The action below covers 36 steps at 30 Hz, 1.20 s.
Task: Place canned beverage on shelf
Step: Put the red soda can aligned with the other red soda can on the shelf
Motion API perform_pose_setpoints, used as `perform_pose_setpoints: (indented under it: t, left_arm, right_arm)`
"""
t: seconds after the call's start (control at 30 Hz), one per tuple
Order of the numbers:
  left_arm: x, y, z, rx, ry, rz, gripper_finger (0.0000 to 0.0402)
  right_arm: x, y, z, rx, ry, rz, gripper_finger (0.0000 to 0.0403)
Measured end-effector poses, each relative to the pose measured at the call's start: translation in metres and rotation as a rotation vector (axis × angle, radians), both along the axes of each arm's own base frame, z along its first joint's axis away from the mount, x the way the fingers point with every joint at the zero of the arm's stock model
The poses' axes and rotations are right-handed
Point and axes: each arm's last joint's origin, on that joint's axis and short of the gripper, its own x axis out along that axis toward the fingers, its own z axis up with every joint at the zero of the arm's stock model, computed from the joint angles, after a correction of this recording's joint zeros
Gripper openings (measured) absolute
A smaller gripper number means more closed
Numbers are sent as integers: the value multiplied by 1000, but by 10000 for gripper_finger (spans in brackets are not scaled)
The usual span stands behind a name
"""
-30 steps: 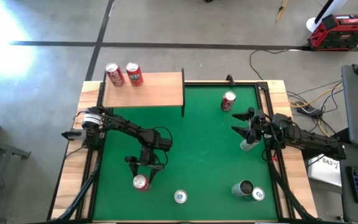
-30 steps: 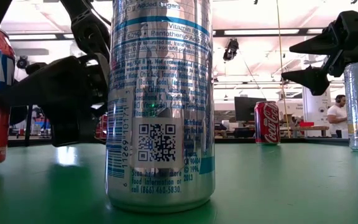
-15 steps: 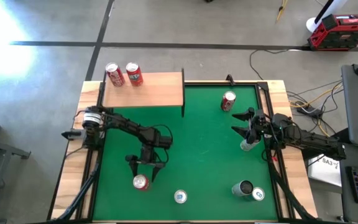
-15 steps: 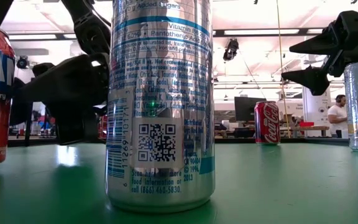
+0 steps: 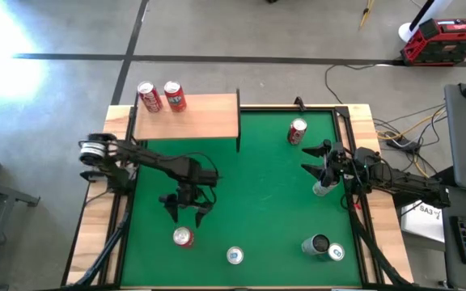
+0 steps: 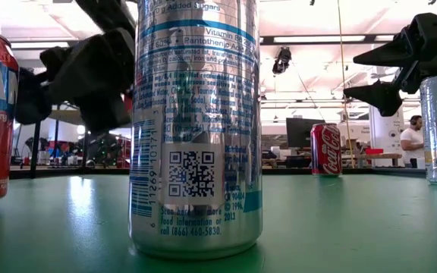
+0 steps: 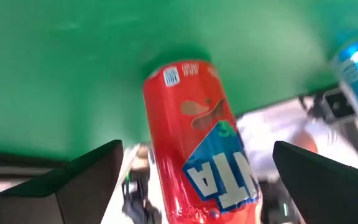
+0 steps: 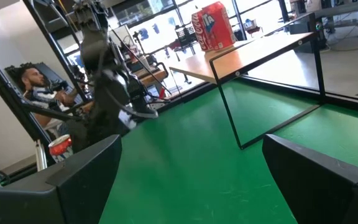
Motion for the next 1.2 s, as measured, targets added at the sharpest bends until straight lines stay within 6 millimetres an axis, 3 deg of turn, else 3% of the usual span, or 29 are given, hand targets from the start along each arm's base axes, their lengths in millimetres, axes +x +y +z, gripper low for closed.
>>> perform_pose_setpoints:
  t: [0.23, 0.47, 0.83, 1.03, 1.2]
  left_arm:
    - [-9, -12, 26, 232, -27, 93, 398]
    - [-10, -48, 54, 382, -3, 165, 398]
    - [-10, -87, 133, 578, 336, 483, 398]
    - [7, -103, 151, 606, 466, 629, 398]
    - [20, -115, 151, 688, 532, 741, 398]
  right_arm:
    - [0, 0, 0, 0, 0, 0, 382]
    - [0, 0, 0, 0, 0, 0, 382]
    - [0, 0, 0, 0, 0, 0, 382]
    - [0, 0, 0, 0, 0, 0, 382]
    - [0, 0, 0, 0, 0, 0, 382]
